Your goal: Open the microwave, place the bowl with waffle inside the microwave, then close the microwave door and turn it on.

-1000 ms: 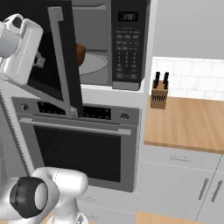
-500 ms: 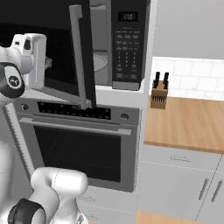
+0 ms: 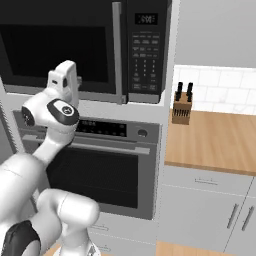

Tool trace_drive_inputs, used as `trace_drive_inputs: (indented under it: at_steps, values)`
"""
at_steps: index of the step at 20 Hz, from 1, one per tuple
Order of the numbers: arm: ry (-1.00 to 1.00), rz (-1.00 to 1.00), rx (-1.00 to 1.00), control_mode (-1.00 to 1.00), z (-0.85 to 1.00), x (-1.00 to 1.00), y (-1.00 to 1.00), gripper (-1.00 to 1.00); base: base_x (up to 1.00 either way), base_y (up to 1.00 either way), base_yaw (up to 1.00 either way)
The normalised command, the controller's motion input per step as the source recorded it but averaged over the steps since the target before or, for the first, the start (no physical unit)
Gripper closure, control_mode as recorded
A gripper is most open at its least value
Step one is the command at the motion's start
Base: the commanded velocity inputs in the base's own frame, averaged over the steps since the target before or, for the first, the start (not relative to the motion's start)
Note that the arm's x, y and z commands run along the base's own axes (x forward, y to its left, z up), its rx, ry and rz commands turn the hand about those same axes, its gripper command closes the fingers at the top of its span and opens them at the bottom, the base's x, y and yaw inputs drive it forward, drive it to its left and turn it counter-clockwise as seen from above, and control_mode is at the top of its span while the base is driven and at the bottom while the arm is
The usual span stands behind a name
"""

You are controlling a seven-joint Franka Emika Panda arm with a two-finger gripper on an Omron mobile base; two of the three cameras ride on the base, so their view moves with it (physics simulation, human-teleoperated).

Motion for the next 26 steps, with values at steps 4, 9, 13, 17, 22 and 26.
trace_drive_inputs:
  at_steps: [4,9,13,17,22,26]
  values:
    - [0.12,-0.05,0.02,-1.00,0.41,1.00,-0.01,1.00,0.00,0.00,0.00]
    - [0.42,-0.14,0.00,-1.00,0.90,1.00,-0.06,1.00,0.00,0.00,0.00]
    - [0.45,-0.09,0.03,-1.00,0.98,0.84,-0.31,1.00,0.00,0.00,0.00]
    - [0.07,0.04,0.24,-1.00,1.00,-0.54,-0.51,1.00,0.00,0.00,0.00]
    - [-0.10,0.17,0.34,-1.00,0.88,-0.99,-0.57,1.00,0.00,0.00,0.00]
    - [-0.26,0.04,0.42,-1.00,0.78,-1.00,-0.59,1.00,0.00,0.00,0.00]
